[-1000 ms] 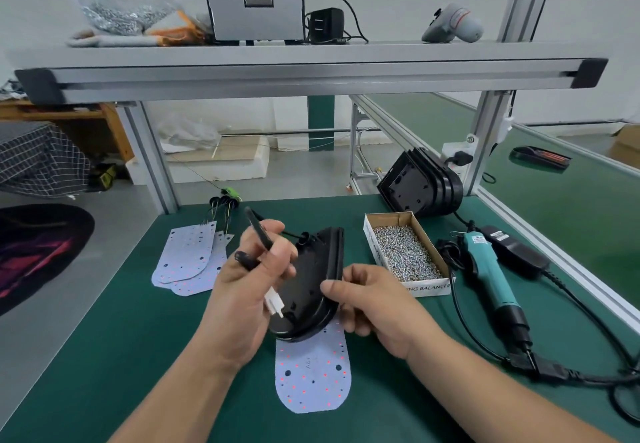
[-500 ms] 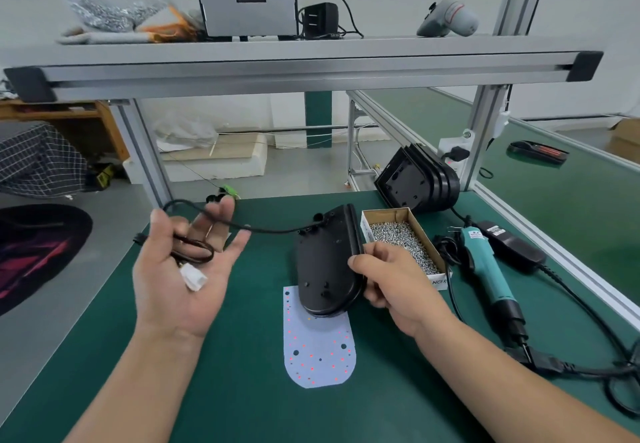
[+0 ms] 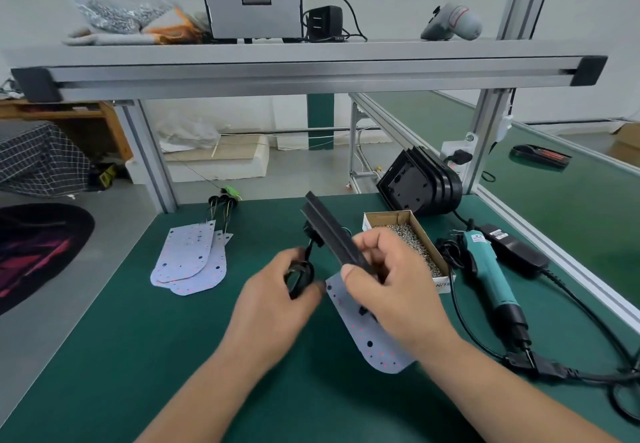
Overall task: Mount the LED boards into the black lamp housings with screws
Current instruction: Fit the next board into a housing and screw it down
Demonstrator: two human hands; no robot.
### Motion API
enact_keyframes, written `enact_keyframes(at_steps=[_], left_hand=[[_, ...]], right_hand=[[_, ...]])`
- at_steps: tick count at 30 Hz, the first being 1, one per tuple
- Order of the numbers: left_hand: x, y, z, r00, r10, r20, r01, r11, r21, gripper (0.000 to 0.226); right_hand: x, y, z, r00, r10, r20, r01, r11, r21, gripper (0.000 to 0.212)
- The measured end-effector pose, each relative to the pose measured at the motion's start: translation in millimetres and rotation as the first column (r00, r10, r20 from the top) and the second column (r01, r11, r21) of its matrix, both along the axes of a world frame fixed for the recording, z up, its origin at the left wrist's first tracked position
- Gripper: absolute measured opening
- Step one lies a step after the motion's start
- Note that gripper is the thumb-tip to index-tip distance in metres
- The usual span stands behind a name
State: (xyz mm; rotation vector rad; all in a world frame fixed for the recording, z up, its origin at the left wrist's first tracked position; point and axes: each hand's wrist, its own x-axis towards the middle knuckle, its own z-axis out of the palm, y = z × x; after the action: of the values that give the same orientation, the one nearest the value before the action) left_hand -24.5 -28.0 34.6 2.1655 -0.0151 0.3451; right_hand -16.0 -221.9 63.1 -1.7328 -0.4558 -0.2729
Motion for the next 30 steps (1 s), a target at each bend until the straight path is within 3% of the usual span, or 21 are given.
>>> enact_keyframes(at_steps=[2,4,7,9,13,16,19,20,22,24,27,30], left_hand=[[1,-3,-1,1.000,0.017,-0.007,-0.017,0.998,-0.055,0.037],[4,0,2,0.999,0.017,-0.042,-0.026,0.974,-0.226,0.030],[6,4,5,0.996,-0.060,-0.060,0.022,0.866,-0.499,0.030],[7,7,7,0.993,-0.104,-0.063,0.046,0.798,-0.600,0.035],[7,13,7,0.957,-0.281,-0.066,0.123,0.602,-0.789,0.072],[8,20,1,0.941,-0.333,-0.065,0.145,0.567,-0.811,0.108],[6,26,3,0.932,-0.361,-0.012,0.198,0.540,-0.818,0.102],[6,27,5,0.929,-0.369,-0.004,0.206,0.527,-0.824,0.097],[5,27,6,0.931,-0.364,-0.027,0.183,0.532,-0.827,0.086],[4,23,7,0.933,-0.358,-0.049,0.180,0.579,-0.795,0.076],[2,16,9,0.926,-0.375,-0.039,0.224,0.631,-0.743,0.072],[2,10,8,0.915,-0.402,-0.033,0.236,0.600,-0.764,0.061]], right_hand=[[-10,8,-3,0.998,0.000,0.062,0.004,0.998,-0.065,0.021],[-16,13,-9,0.993,-0.018,0.120,0.037,0.987,-0.158,0.025],[-20,20,-15,0.981,-0.042,0.188,0.101,0.943,-0.317,0.028],[-20,23,-15,0.973,-0.055,0.225,0.130,0.934,-0.334,0.026],[-19,29,-18,0.952,-0.031,0.305,0.159,0.901,-0.404,0.028],[-21,29,-19,0.931,0.123,0.344,0.090,0.835,-0.543,0.037],[-16,20,-17,0.896,0.321,0.307,-0.084,0.802,-0.591,0.050],[-14,16,-16,0.882,0.297,0.367,-0.067,0.848,-0.525,0.045],[-7,10,-14,0.834,0.086,0.545,0.119,0.936,-0.330,0.031],[3,6,-11,0.827,-0.100,0.554,0.272,0.933,-0.237,0.029],[13,5,-7,0.852,-0.180,0.492,0.373,0.868,-0.328,0.038],[21,8,-6,0.877,-0.160,0.453,0.384,0.800,-0.462,0.042]])
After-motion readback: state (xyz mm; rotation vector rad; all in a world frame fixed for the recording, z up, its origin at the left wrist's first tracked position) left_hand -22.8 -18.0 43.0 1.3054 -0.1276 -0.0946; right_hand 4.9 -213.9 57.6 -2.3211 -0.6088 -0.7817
